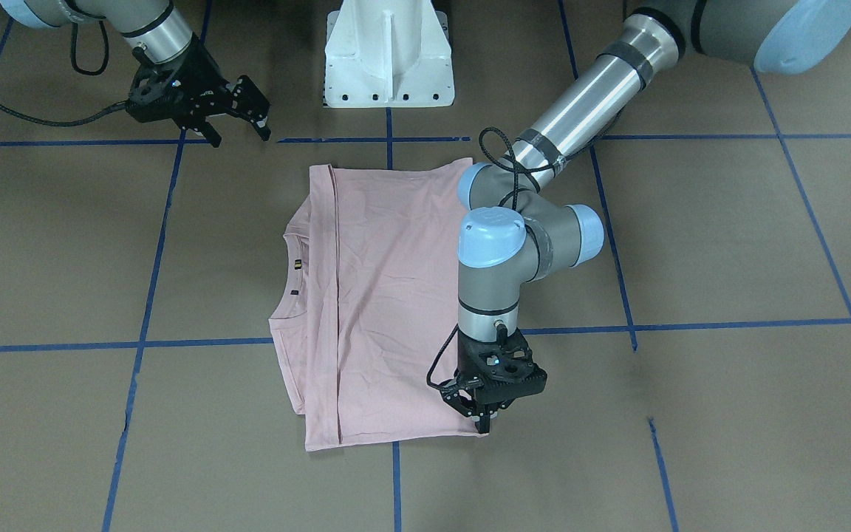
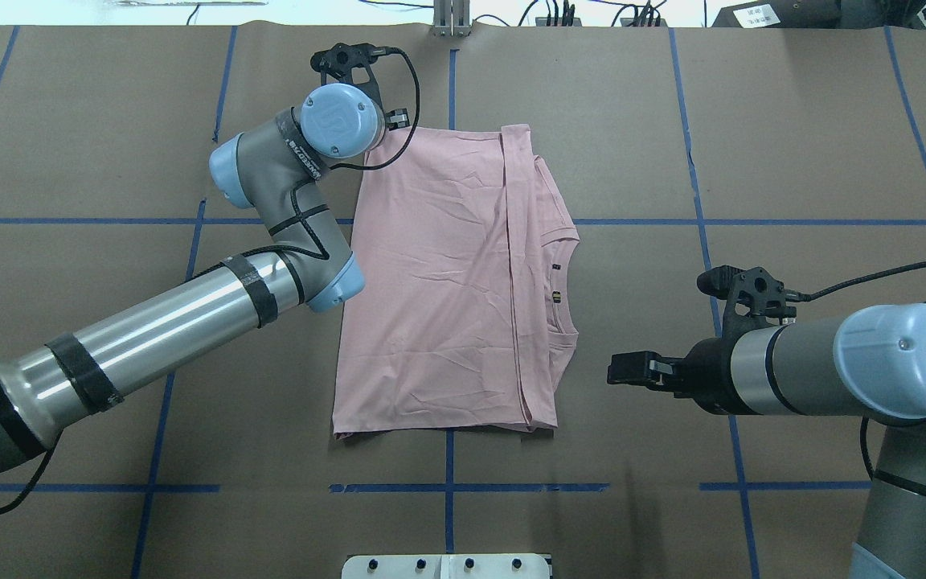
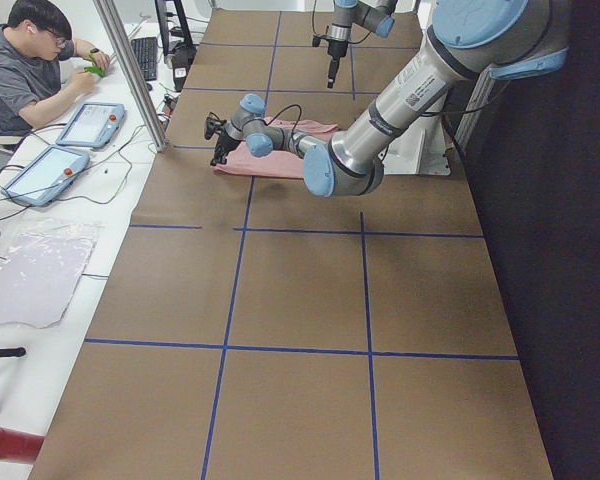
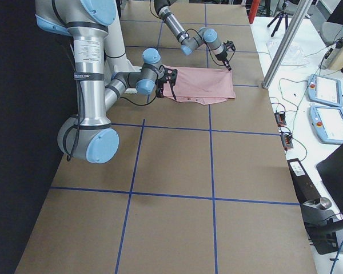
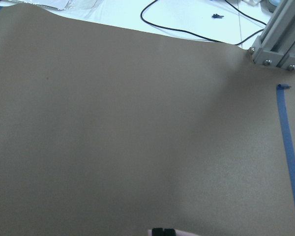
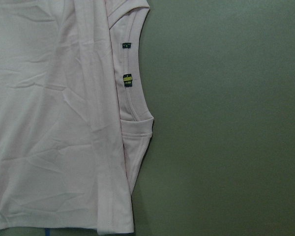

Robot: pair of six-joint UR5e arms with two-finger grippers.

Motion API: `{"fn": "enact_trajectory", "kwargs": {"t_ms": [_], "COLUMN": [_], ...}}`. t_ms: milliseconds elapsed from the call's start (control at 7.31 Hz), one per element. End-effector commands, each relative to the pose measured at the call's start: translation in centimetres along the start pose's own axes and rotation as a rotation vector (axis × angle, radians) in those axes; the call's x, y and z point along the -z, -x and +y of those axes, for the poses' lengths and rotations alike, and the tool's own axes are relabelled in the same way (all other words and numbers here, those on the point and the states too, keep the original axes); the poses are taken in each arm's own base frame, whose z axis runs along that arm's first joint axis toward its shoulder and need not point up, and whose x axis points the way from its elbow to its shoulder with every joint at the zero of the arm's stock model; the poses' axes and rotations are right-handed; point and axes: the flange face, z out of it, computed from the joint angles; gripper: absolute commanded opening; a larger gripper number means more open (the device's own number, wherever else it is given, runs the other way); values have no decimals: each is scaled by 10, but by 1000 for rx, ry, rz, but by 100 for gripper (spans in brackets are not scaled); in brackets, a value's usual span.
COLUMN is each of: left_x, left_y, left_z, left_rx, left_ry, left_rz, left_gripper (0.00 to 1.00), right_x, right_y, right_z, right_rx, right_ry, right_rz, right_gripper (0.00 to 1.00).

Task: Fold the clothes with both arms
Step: 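Release the shirt and lower the left gripper to its near corner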

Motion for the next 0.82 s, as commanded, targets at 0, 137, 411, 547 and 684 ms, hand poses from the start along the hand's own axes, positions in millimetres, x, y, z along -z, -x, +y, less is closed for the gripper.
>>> {"fn": "enact_trajectory", "kwargs": {"t_ms": [0,137,411,547,684], "left_x": [-1,-3,10,39,75], "left_y": [10,14,23,57,87], "left_z": [-20,-23,-28,-10,6], "left_rx": [0,0,11,53,125], "left_ry": [-17,-17,32,101,154], "left_rz": [-13,-19,20,97,103], "left_gripper": [82,100,100,100,100], "right_x": [0,-2,-3,-2,-3], "right_y": [-1,-1,-2,-1,-2], "right_z": [-1,0,-2,-1,-2], "right_rx": [-1,0,0,1,0], "right_ry": [-4,-4,-16,-14,-17], "right_rz": [2,3,7,6,9], "right_gripper": [100,100,100,100,100]}}
